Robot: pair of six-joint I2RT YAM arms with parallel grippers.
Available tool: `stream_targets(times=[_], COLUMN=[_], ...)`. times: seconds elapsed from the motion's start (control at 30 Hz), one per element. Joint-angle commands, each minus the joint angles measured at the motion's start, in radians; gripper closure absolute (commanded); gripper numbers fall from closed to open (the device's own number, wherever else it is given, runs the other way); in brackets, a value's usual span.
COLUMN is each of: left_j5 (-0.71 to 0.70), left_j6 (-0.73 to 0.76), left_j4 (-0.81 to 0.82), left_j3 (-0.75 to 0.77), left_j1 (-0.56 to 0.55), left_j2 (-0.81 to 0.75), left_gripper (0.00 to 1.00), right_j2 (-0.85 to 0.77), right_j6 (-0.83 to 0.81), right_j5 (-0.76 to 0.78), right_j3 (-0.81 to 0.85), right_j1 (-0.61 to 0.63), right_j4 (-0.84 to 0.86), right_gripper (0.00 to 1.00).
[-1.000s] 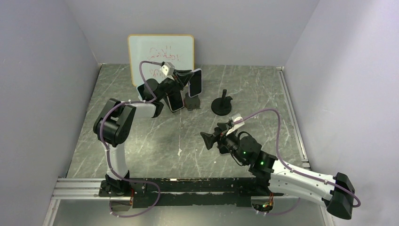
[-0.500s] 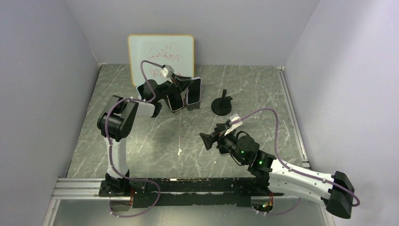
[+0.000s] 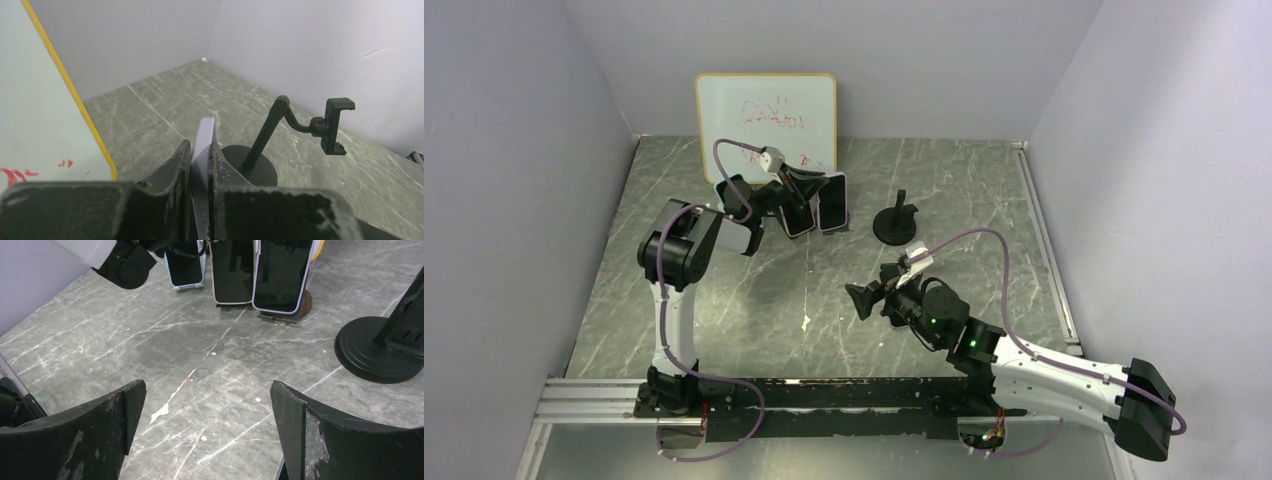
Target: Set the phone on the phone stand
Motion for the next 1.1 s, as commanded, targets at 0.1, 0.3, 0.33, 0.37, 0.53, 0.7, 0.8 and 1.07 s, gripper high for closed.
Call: stream_targets(times=[0.1, 0.3, 0.33, 0.37, 0.53, 0.7, 0.8, 1.07], left_j5=[0.03, 0.033, 0.032, 0.029, 0.014, 0.009, 0.014, 0.026], left_j6=[-0.053, -0.023, -0.024, -0.028, -0.079, -0.107, -0.112, -0.084], left_j4=[0.203, 0.178, 0.183, 0.195, 0.29, 0.336, 0.339, 0.293], left_j3=[0.018, 0.021, 0.018, 0.016, 0.006, 0.023, 0.038, 0.05], left_j1=[0.006, 0.006, 0.007, 0.008, 0.018, 0.019, 0.019, 0.024], left_j2=[0.047, 0.052, 0.055, 0.058, 0.098, 0.137, 0.152, 0.149], left_gripper=[0.95, 0.95, 0.95, 0.95, 0.95, 0.95, 0.95, 0.8], right_j2=[0.011, 0.037, 0.04, 0.043, 0.052, 0.06, 0.066, 0.085], right_j6=[0.009, 0.016, 0.015, 0.015, 0.015, 0.015, 0.017, 0.02], right_j5=[-0.004, -0.014, -0.016, -0.018, -0.025, -0.033, -0.037, -0.051], right_j3=[-0.008, -0.01, -0.01, -0.01, -0.01, -0.011, -0.01, -0.008], right_j1=[-0.009, -0.012, -0.014, -0.013, -0.018, -0.024, -0.026, -0.036], right_j4=[0.042, 0.062, 0.064, 0.066, 0.07, 0.072, 0.075, 0.088], right_gripper=[0.0, 0.0, 0.0, 0.0, 0.0, 0.0, 0.0, 0.0])
